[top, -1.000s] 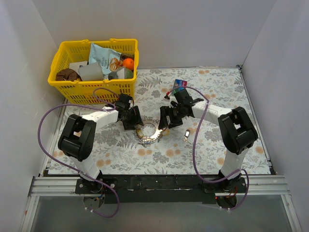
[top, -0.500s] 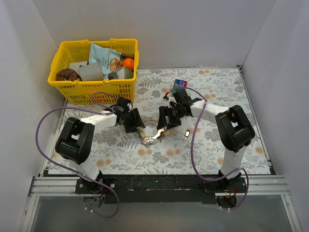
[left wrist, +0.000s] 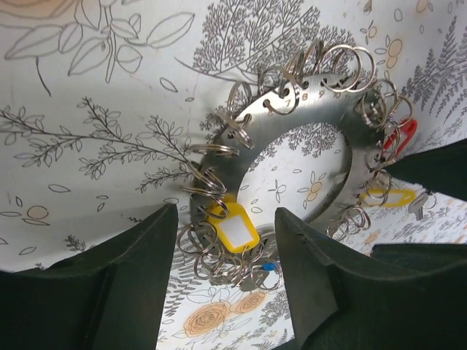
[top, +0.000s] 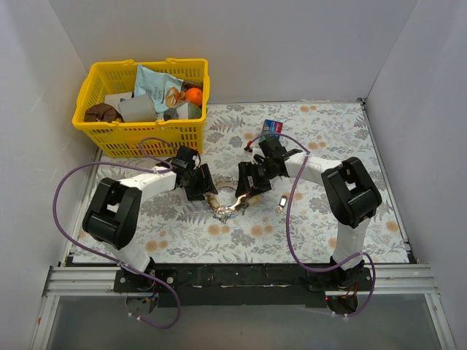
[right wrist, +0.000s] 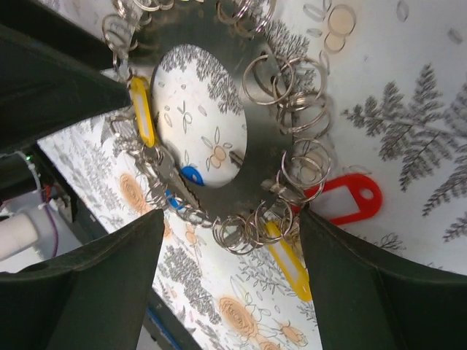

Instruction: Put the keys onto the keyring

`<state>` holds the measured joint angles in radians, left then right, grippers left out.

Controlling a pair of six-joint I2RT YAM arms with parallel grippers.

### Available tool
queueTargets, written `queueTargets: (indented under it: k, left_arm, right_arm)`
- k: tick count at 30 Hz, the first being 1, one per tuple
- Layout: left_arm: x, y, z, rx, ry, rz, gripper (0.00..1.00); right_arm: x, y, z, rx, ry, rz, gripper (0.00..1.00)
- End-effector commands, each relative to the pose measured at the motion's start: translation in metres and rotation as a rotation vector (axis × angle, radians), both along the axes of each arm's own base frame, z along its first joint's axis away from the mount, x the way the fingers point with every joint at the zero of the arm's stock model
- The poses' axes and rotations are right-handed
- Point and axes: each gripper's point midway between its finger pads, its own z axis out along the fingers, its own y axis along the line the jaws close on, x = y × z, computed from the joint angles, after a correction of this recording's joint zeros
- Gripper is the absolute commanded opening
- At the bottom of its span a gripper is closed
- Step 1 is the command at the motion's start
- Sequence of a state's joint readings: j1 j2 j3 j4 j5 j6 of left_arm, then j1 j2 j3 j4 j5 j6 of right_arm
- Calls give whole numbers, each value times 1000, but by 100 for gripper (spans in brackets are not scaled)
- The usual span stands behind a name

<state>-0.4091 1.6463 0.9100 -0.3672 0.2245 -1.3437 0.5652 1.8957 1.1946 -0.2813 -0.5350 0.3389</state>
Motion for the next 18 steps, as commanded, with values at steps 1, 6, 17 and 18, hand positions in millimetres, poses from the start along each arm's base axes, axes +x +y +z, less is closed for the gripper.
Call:
queueTargets:
  k: [1, 6, 17, 18]
  left_arm:
    - [14, -2, 10, 17, -39, -29, 55]
    - [20, -10, 9, 2, -40, -56, 56]
    - [25, -23, 9, -34, -40, -91, 56]
    - [26, -24, 8, -36, -39, -92, 56]
  right_arm:
    - [-15, -1, 6, 24, 12, 15, 82]
    - [-32, 2, 4, 30, 39, 39, 82]
    - [-58, 1, 7, 18, 83, 96, 81]
    - [-59, 2, 7, 19, 86, 101, 81]
